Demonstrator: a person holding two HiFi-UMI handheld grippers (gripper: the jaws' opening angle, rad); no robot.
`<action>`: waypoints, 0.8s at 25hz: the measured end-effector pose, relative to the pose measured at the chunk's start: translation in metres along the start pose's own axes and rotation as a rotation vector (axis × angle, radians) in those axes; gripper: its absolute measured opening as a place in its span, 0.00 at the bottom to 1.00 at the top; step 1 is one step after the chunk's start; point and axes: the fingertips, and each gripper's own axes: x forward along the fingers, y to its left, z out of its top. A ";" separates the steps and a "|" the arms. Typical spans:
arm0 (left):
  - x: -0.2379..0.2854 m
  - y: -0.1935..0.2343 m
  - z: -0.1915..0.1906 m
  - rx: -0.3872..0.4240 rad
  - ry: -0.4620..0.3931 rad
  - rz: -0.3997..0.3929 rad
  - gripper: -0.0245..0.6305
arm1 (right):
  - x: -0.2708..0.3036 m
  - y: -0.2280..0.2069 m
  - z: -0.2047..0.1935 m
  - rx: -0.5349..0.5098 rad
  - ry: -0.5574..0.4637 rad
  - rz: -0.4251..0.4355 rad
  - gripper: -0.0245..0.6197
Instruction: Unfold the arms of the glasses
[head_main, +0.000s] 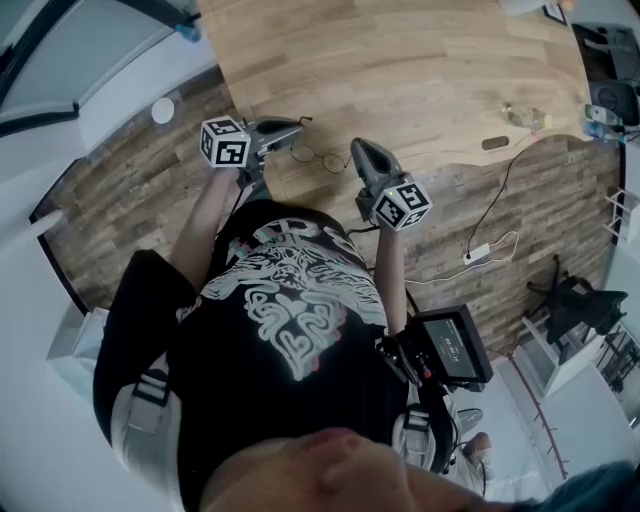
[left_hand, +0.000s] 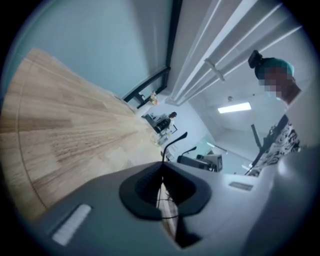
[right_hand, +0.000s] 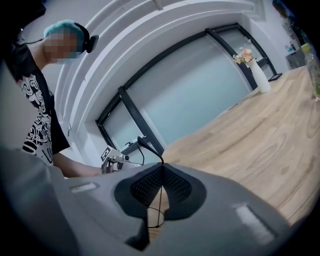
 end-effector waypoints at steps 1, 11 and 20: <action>0.000 -0.001 0.000 -0.002 0.000 -0.002 0.02 | 0.000 0.000 0.000 0.002 -0.003 -0.001 0.04; -0.003 -0.002 -0.011 -0.024 -0.003 0.000 0.02 | -0.003 -0.001 -0.011 0.041 0.004 -0.040 0.04; 0.006 0.003 -0.011 -0.036 0.008 0.013 0.02 | -0.005 -0.010 -0.013 0.052 0.007 -0.066 0.04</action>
